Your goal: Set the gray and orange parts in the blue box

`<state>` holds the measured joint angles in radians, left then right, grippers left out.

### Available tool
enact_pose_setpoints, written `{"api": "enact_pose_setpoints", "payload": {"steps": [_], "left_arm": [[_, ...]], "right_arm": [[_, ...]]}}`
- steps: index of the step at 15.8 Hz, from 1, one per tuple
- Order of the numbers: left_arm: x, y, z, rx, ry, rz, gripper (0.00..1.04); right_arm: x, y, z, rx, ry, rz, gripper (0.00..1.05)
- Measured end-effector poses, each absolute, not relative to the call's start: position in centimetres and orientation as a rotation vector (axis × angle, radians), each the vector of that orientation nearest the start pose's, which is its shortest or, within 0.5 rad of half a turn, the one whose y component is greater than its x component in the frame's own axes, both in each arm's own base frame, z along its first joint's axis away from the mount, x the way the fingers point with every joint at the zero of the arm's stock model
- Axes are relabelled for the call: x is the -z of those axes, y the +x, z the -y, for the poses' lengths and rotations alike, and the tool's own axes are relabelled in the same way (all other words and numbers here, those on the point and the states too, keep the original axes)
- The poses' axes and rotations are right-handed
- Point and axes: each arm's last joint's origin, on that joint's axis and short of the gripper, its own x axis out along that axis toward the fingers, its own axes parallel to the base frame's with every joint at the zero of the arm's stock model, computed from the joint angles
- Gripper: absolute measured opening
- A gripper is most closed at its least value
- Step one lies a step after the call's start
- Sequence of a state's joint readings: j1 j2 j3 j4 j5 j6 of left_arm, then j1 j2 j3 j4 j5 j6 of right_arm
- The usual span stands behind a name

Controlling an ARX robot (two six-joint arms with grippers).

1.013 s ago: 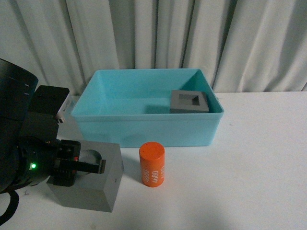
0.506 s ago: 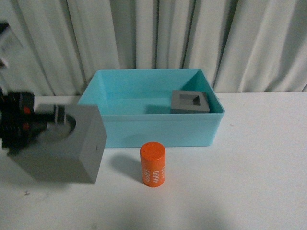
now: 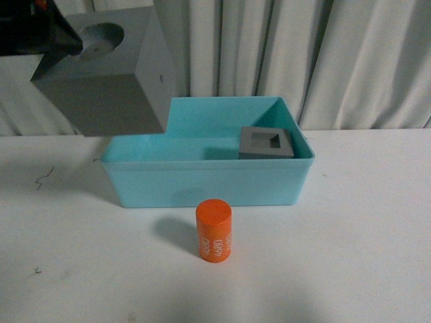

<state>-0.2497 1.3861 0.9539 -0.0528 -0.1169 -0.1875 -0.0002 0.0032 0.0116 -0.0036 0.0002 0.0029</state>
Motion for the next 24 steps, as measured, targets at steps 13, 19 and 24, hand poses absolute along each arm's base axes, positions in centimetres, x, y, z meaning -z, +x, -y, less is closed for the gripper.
{"api": "enact_pose_setpoints", "payload": {"steps": [13, 19, 24], "left_arm": [[-17.8, 42.5, 9.7, 0.012, 0.124, -0.590, 0.18], [-15.7, 43.1, 9.1, -0.006, 0.154, -0.629, 0.21], [-16.5, 42.8, 9.3, 0.032, 0.093, -0.642, 0.79]], "right_arm": [[-16.7, 9.7, 0.0, 0.000, 0.003, 0.004, 0.98], [-16.7, 9.7, 0.0, 0.000, 0.003, 0.005, 0.98], [-16.7, 9.7, 0.0, 0.000, 0.003, 0.005, 0.98]]}}
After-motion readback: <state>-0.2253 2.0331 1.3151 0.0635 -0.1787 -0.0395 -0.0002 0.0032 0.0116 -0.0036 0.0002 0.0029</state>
